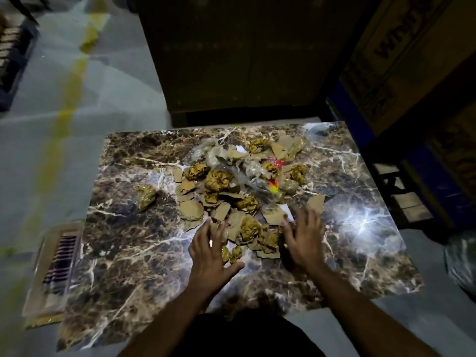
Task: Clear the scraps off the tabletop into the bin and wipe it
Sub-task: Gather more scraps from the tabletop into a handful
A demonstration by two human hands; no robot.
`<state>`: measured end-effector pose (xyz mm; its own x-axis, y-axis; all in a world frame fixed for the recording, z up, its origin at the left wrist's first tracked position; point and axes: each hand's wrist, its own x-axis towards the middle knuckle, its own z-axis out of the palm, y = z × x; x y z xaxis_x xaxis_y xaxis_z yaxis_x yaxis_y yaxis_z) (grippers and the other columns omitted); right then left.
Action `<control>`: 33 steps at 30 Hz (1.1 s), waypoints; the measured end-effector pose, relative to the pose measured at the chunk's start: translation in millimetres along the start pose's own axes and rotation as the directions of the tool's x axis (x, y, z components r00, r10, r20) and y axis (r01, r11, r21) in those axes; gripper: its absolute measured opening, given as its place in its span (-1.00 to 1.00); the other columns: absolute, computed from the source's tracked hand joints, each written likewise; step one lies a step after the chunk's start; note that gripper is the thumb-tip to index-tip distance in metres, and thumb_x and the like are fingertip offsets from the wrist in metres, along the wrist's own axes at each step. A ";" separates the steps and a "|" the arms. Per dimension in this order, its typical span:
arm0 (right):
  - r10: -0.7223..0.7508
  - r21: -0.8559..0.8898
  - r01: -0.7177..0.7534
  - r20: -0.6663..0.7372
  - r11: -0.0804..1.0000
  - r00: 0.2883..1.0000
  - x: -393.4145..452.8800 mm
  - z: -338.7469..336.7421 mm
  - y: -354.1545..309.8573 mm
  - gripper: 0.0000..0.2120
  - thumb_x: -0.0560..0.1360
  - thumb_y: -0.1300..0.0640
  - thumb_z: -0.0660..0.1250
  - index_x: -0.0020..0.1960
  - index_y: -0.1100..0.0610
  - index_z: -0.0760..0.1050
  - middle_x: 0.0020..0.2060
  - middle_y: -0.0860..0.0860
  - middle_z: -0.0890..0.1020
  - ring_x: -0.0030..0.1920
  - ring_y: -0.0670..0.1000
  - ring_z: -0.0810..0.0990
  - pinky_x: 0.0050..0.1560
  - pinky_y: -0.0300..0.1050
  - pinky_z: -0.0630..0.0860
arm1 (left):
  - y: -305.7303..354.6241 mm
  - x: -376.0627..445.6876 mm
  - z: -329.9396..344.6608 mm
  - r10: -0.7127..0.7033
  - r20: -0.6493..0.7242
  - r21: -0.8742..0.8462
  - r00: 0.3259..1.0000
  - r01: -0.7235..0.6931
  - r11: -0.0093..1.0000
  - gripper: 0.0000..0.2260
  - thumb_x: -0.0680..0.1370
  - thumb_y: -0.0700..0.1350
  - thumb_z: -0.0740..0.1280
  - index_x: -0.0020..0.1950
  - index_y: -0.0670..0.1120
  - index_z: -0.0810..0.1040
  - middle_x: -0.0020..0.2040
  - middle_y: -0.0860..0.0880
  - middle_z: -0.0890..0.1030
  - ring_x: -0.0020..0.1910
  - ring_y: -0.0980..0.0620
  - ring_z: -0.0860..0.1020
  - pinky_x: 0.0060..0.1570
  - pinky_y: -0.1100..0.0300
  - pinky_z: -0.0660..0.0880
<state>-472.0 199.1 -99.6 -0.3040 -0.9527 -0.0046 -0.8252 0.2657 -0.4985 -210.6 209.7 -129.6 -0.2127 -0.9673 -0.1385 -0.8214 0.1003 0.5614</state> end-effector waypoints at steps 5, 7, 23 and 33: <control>0.101 -0.123 -0.071 0.259 0.990 0.961 64.9 -21.9 71.5 -0.23 0.45 -0.51 -0.22 0.58 -0.26 0.13 0.65 0.07 0.02 0.62 0.23 -0.08 0.53 0.40 -0.01 | 5.4 -0.7 4.6 0.026 0.031 0.036 0.999 -0.027 0.999 -0.08 0.36 0.42 0.42 0.59 0.32 0.01 0.64 -0.02 -0.15 0.59 -0.08 -0.12 0.45 -0.30 0.04; 0.043 -0.168 0.022 0.375 0.986 0.926 65.7 -15.0 80.8 -0.24 0.44 -0.54 -0.27 0.59 -0.32 -0.01 0.66 0.04 -0.07 0.62 0.21 -0.19 0.55 0.39 -0.10 | 14.5 1.1 6.9 0.004 0.045 0.042 0.999 -0.006 0.999 -0.14 0.39 0.41 0.40 0.59 0.31 0.06 0.64 0.01 -0.18 0.58 -0.04 -0.15 0.49 -0.28 -0.04; -0.179 0.172 0.133 0.289 0.976 0.941 -6.8 43.8 1.3 -0.17 0.45 -0.59 -0.05 0.61 -0.23 0.06 0.65 0.03 -0.02 0.63 0.04 -0.22 0.56 0.33 -0.19 | 47.7 38.8 9.4 -0.032 0.146 -0.043 0.989 0.038 0.998 0.11 0.22 0.49 0.42 0.64 0.17 0.01 0.47 0.04 0.20 0.30 0.05 0.11 0.33 -0.16 0.32; -0.097 0.226 0.062 0.147 0.972 0.984 -5.7 52.9 -4.7 -0.14 0.46 -0.55 0.09 0.62 -0.12 0.08 0.59 -0.04 0.07 0.58 0.07 0.06 0.56 0.30 -0.03 | 47.9 30.4 29.8 0.003 -0.042 -0.097 0.999 -0.008 0.995 -0.22 0.33 0.33 0.48 0.46 0.11 0.32 0.47 0.15 0.34 0.42 0.02 0.19 0.30 -0.20 0.36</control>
<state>-441.1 195.5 -143.1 -0.1489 -0.9853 -0.0838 -0.7134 0.1657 -0.6809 -272.2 192.1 -131.2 -0.1932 -0.9758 -0.1021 -0.7644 0.0844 0.6391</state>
